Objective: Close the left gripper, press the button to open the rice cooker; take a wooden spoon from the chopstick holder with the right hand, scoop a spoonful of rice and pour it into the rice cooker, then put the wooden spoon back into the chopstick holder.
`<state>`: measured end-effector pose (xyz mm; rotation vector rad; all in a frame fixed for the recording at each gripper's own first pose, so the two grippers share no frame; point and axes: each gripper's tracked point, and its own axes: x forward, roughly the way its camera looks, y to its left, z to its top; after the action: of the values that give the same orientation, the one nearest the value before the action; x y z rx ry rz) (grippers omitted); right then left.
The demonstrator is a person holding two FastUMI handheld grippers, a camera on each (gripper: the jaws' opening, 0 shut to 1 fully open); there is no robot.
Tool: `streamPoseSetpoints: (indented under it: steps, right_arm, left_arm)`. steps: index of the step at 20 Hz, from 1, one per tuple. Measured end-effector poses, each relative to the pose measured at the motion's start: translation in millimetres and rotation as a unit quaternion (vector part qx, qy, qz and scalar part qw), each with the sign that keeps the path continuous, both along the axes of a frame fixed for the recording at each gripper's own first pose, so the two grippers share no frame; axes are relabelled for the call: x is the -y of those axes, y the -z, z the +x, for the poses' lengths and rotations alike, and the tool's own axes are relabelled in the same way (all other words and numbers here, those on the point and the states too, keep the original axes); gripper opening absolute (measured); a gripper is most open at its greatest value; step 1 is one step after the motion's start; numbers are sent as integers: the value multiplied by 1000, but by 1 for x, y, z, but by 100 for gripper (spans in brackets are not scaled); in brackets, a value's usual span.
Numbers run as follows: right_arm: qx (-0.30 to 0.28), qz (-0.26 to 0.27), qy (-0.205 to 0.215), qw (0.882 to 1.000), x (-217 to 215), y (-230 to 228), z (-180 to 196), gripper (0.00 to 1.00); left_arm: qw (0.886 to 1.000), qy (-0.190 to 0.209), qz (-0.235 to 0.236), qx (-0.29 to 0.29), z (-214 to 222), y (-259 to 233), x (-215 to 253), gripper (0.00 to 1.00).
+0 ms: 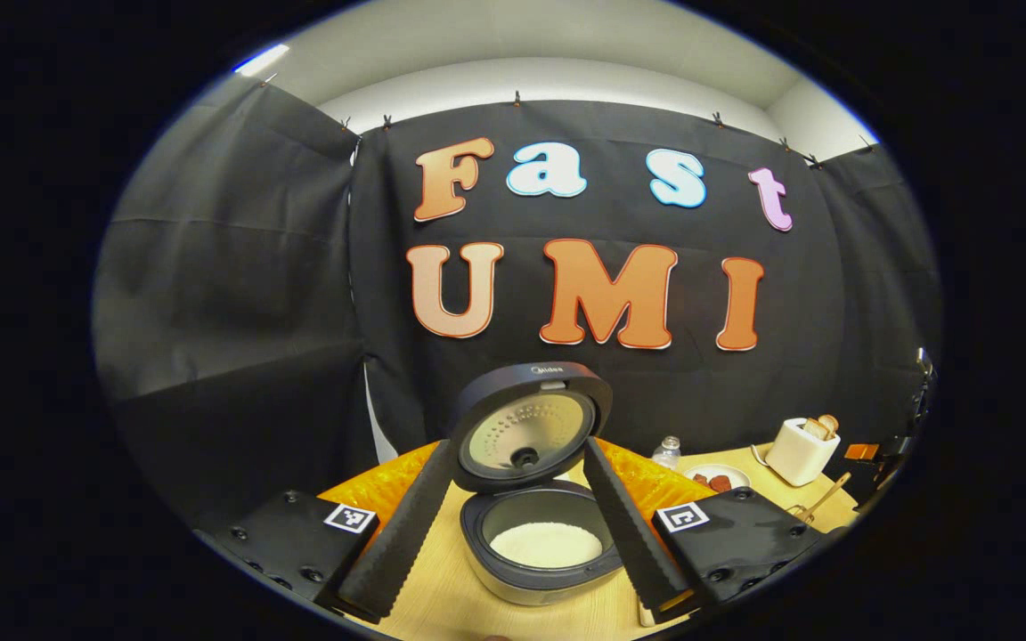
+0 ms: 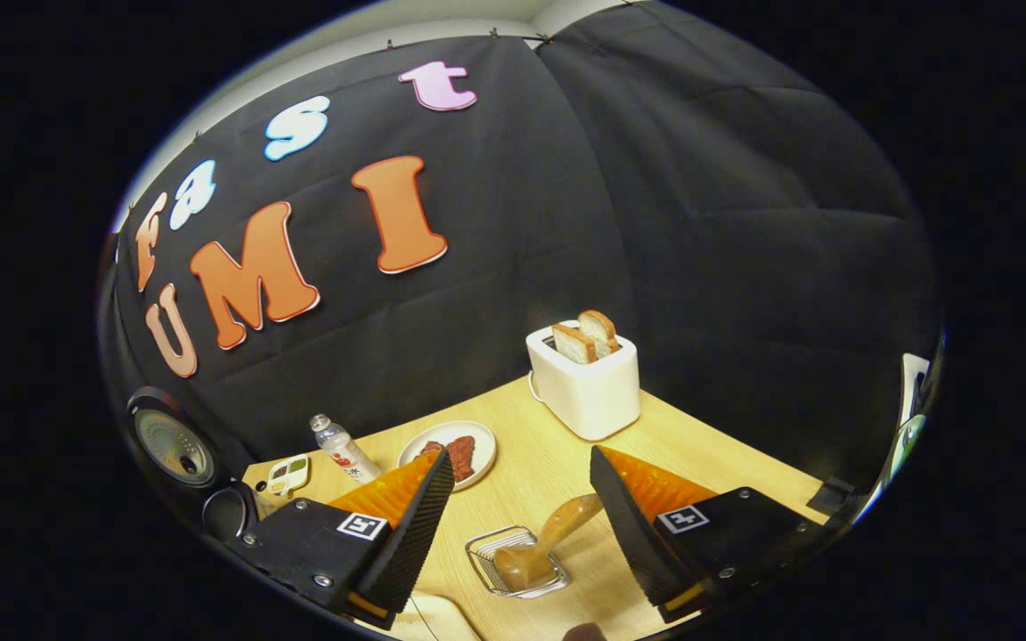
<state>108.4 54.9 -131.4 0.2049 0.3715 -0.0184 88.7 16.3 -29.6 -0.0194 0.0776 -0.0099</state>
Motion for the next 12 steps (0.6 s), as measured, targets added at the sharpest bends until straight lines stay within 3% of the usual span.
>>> streamPoseSetpoints:
  steps: [4,7,12]
  right_arm:
    - [29,-11,-29,999,-17,-33,-15,95]
    - [38,-28,-44,998,-26,-44,-24,95]
    - [43,-42,-60,996,-34,-50,-31,95]
  left_arm:
    - [1000,-5,-9,22,35,-43,-4,97]
    - [1000,20,-15,18,73,-70,11,97]
    - [999,40,31,16,147,-102,35,98]
